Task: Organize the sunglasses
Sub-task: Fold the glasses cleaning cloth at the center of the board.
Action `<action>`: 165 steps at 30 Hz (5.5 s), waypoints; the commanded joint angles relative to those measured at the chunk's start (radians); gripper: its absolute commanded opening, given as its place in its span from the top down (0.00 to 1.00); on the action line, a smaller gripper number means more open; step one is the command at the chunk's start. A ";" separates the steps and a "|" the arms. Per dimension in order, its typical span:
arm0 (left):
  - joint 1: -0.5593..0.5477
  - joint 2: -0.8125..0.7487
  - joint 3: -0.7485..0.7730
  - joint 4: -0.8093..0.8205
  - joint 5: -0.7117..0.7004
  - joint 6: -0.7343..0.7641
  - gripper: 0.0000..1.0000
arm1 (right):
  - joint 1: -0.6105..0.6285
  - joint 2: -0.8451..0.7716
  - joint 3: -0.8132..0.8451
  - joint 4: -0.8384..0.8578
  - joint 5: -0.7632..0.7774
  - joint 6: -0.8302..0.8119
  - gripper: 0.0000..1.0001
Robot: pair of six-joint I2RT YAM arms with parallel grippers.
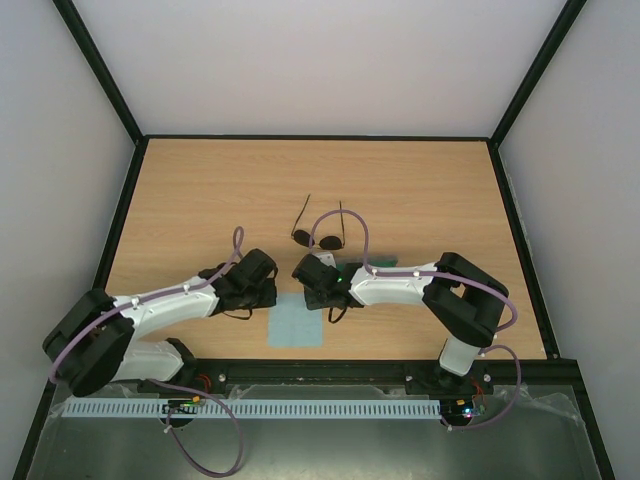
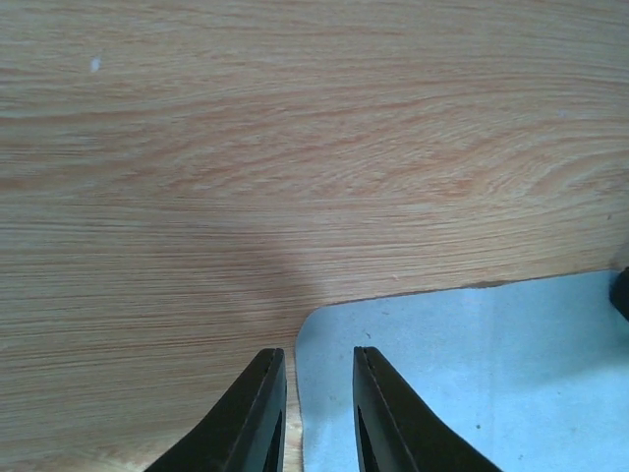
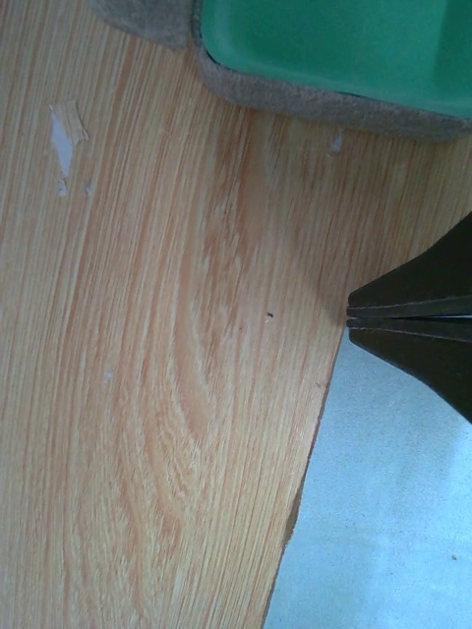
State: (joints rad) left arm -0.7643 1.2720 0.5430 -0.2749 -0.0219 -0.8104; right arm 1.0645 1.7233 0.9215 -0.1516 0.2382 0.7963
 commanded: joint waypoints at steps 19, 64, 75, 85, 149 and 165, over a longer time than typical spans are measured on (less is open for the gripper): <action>-0.026 0.105 0.042 0.019 -0.058 0.031 0.82 | 0.006 0.010 0.000 -0.044 0.010 -0.014 0.98; -0.047 0.076 0.133 -0.023 -0.138 0.042 0.98 | 0.005 -0.016 0.075 -0.082 0.084 -0.068 0.99; -0.046 -0.011 0.066 0.004 -0.102 0.046 0.98 | 0.051 -0.063 0.011 -0.057 0.063 -0.077 0.99; -0.049 -0.084 0.006 0.015 -0.087 0.034 0.98 | 0.092 -0.110 -0.011 -0.063 0.062 -0.071 0.99; -0.201 -0.274 -0.137 -0.086 -0.127 -0.125 0.98 | 0.222 -0.204 -0.131 -0.059 -0.040 -0.207 0.99; -0.241 -0.285 -0.149 -0.075 -0.111 -0.169 0.98 | 0.223 -0.202 -0.139 -0.068 -0.014 -0.198 0.99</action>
State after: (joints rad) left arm -0.9894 0.9939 0.4065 -0.3286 -0.1207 -0.9573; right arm 1.2789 1.5185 0.7952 -0.1864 0.2039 0.5884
